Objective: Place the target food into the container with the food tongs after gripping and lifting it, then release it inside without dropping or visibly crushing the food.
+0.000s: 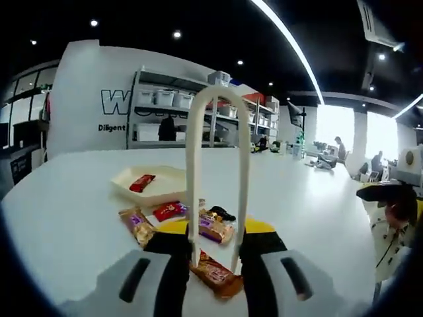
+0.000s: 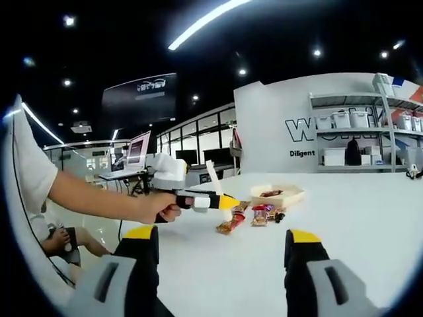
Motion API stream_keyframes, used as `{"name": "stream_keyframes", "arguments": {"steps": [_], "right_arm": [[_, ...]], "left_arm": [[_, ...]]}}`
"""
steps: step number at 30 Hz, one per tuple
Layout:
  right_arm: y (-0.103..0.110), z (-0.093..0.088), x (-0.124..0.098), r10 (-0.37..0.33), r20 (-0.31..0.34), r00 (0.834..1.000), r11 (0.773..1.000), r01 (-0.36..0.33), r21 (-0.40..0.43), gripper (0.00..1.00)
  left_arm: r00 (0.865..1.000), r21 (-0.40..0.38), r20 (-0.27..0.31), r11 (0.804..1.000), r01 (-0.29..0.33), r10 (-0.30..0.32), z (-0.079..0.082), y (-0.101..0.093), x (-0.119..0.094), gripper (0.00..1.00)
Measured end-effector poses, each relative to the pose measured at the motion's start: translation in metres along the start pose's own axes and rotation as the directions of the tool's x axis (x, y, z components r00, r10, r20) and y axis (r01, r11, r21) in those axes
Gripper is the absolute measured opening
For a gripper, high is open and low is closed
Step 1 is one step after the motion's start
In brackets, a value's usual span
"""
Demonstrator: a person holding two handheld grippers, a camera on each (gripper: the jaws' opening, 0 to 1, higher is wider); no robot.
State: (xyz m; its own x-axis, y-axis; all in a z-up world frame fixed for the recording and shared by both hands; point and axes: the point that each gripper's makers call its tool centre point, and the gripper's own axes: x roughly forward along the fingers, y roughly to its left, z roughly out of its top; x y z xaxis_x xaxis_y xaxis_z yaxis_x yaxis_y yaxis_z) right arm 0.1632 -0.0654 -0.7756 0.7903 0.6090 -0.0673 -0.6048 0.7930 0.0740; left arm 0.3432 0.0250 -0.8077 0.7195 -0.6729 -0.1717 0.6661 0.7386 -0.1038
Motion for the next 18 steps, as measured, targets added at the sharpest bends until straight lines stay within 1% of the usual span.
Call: {"name": "stream_keyframes", "arguments": {"steps": [1,3,4,5,6,7,9,12,14,15,17,18], "right_arm": [[-0.001,-0.001,-0.001,-0.004,-0.002,1.0,1.0,0.004,-0.001,0.75],[-0.004,-0.002,-0.004,-0.009,-0.004,1.0,1.0,0.009,-0.003,0.75],[-0.004,-0.002,-0.004,-0.01,-0.004,1.0,1.0,0.01,-0.003,0.75],[-0.005,-0.002,-0.006,-0.012,-0.005,1.0,1.0,0.012,-0.001,0.75],[-0.005,-0.001,-0.008,-0.011,-0.001,1.0,1.0,0.011,-0.001,0.75],[-0.005,-0.001,-0.009,-0.011,0.001,1.0,1.0,0.011,0.0,0.75],[-0.005,0.0,-0.011,-0.01,0.006,1.0,1.0,0.01,0.003,0.75],[-0.006,-0.001,-0.012,-0.01,0.004,1.0,1.0,0.01,0.007,0.75],[-0.005,-0.001,-0.013,-0.005,0.005,1.0,1.0,0.005,0.009,0.74],[-0.005,-0.001,-0.013,-0.007,0.009,1.0,1.0,0.007,0.011,0.73],[-0.005,0.0,-0.013,-0.006,0.009,1.0,1.0,0.006,0.013,0.73],[-0.005,0.0,-0.014,-0.004,0.011,1.0,1.0,0.004,0.013,0.73]], "left_arm": [[1.0,-0.005,-0.002,1.0,-0.01,0.01,-0.001,-0.004,0.001,0.27],[1.0,0.015,0.002,1.0,-0.013,0.013,-0.002,-0.014,0.002,0.27],[1.0,0.02,0.003,1.0,-0.014,0.014,-0.002,-0.015,0.003,0.27],[1.0,0.059,0.002,0.998,-0.012,0.012,-0.003,-0.019,0.004,0.27],[1.0,0.084,-0.007,0.996,0.003,-0.002,-0.006,-0.023,0.005,0.27],[1.0,0.086,-0.014,0.996,0.012,-0.011,-0.008,-0.026,0.006,0.27],[0.999,0.053,-0.01,0.998,0.039,-0.038,-0.009,-0.032,0.005,0.27],[0.998,0.051,-0.026,0.997,0.066,-0.065,-0.013,-0.038,0.002,0.27],[0.997,0.057,-0.026,0.996,0.071,-0.07,-0.014,-0.04,-0.001,0.27],[0.996,0.029,-0.043,0.997,0.078,-0.077,-0.018,-0.039,-0.002,0.27],[0.997,0.022,-0.035,0.997,0.076,-0.075,-0.019,-0.037,-0.005,0.27],[0.996,-0.001,-0.034,0.997,0.079,-0.079,-0.018,-0.036,-0.008,0.27]]}}
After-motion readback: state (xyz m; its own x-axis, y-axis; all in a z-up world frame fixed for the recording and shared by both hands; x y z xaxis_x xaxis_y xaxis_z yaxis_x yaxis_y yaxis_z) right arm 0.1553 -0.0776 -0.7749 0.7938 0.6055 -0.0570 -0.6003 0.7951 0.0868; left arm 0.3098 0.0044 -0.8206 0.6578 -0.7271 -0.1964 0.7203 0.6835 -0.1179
